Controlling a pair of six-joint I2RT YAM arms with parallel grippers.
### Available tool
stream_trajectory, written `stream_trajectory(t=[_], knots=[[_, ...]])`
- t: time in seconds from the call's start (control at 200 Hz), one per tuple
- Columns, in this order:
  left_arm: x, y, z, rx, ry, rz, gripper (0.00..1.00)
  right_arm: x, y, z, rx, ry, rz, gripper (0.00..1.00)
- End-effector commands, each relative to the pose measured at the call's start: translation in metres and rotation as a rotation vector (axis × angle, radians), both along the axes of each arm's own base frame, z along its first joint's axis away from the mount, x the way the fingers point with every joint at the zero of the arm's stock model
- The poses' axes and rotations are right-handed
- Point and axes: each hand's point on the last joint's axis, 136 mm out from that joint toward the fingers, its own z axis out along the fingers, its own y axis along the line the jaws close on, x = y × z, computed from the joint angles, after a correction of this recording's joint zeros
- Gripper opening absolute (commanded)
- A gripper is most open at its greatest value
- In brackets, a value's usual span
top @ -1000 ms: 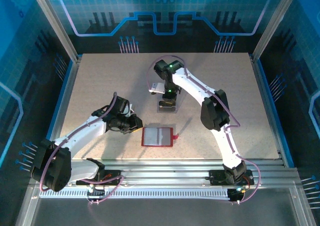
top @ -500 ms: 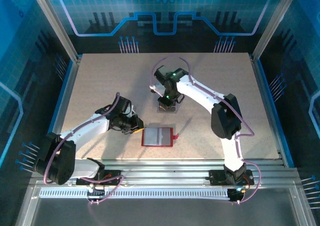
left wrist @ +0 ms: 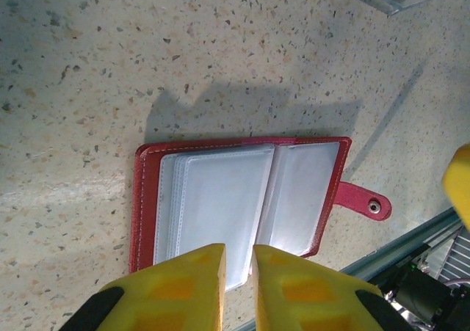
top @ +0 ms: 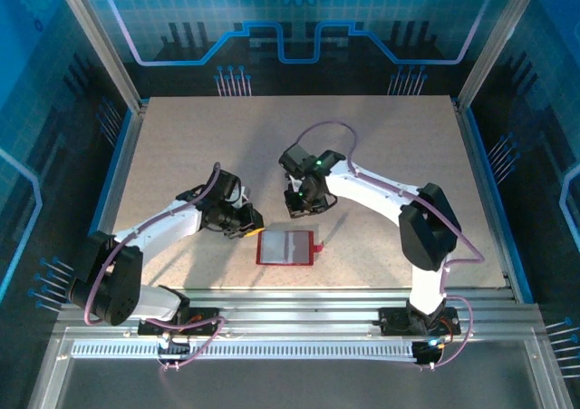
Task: Take the credit cards out of the card holder
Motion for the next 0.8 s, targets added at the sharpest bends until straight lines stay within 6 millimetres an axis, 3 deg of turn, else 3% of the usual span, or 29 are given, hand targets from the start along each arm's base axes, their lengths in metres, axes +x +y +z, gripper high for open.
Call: stream_trajectory(t=[0.0, 0.17, 0.795], knots=[[0.007, -0.003, 0.005, -0.025, -0.013, -0.008, 0.17, -0.008, 0.019, 0.017, 0.145, -0.009, -0.086, 0.17], [0.003, -0.001, -0.002, -0.009, -0.002, -0.012, 0.17, -0.023, 0.030, 0.011, 0.267, 0.047, -0.095, 0.17], [-0.020, 0.004, -0.033, -0.007, 0.087, -0.001, 0.10, -0.055, 0.054, -0.033, 0.302, 0.166, -0.084, 0.16]])
